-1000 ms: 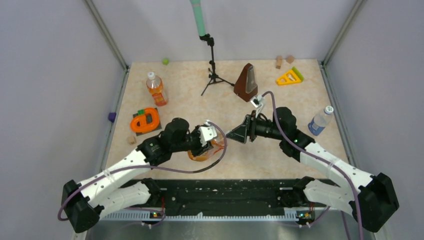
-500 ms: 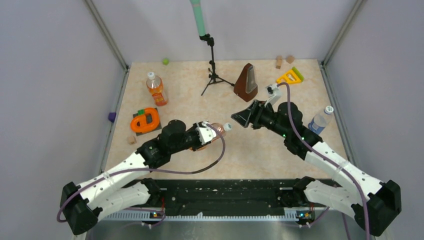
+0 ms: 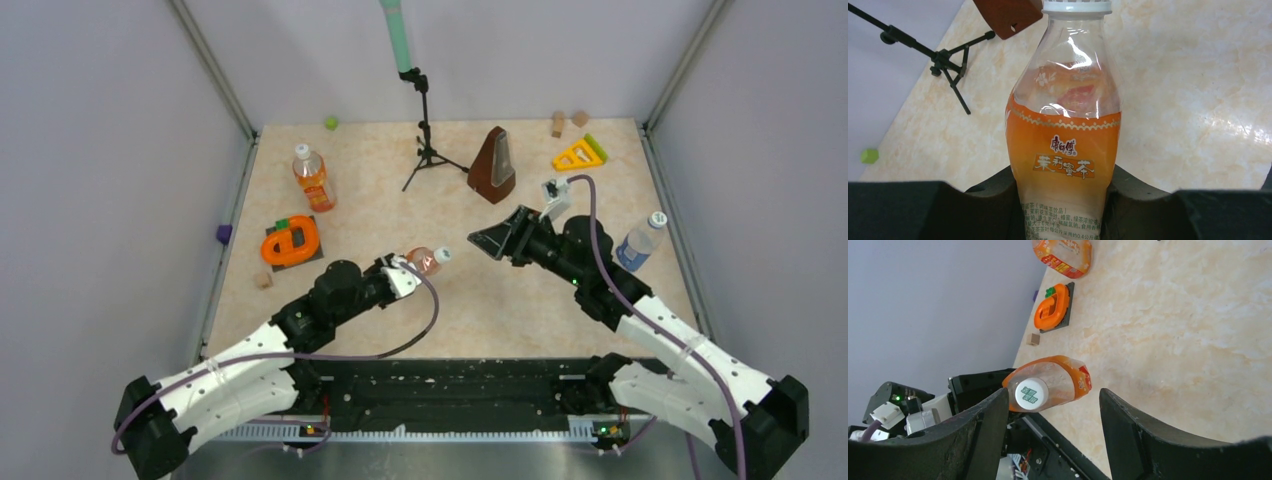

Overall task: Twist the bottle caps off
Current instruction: Unscrew the bottle cap from the plastic bottle.

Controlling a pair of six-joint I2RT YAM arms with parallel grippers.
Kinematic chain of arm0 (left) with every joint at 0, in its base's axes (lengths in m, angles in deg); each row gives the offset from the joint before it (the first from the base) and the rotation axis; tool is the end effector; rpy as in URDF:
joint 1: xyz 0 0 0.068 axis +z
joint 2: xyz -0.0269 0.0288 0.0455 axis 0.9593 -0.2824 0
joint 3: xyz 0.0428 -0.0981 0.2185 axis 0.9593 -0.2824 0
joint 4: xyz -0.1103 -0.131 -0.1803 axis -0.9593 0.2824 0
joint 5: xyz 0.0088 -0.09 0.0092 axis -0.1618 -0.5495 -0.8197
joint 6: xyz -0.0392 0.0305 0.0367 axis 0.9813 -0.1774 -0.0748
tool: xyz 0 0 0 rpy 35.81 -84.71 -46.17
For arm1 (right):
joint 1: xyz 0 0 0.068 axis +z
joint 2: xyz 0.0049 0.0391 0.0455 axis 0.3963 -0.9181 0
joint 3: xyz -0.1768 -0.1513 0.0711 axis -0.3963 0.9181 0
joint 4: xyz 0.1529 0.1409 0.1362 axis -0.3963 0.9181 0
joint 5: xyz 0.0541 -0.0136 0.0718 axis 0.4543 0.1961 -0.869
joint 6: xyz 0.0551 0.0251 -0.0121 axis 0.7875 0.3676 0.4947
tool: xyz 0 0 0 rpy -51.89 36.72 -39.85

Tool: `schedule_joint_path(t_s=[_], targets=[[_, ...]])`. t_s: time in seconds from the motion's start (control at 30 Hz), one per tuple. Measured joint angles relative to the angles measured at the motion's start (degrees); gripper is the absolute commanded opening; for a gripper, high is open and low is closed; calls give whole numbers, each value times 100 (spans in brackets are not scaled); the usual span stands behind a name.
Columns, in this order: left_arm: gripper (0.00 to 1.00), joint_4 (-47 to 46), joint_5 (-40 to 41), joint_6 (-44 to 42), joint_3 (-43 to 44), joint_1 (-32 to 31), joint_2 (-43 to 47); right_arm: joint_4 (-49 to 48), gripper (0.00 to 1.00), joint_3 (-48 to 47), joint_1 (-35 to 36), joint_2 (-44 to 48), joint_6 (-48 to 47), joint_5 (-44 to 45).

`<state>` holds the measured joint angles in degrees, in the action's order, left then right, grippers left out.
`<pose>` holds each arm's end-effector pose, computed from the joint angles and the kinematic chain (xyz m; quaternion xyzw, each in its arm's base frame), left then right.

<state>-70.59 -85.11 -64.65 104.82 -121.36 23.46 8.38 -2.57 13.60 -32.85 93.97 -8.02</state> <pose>0.1412 -0.1586 0.2365 0.4950 0.6272 -0.1271 0.5878 0.1780 0.1434 0.2937 0.0214 0.7594 0.4844 0.4338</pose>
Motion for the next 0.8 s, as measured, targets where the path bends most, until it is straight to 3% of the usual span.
schedule_joint_path(t_s=[0.3, 0.53, 0.8], targets=[[0, -361, -149, 83, -450, -33, 721, 413, 66, 70, 0, 33, 76, -223], [0, -487, 101, -184, -535, -155, 476, -22, 63, 81, 0, -87, 197, -575], [0, -730, 669, -527, -804, -273, 173, -623, 63, 138, 0, -931, 227, -1182]])
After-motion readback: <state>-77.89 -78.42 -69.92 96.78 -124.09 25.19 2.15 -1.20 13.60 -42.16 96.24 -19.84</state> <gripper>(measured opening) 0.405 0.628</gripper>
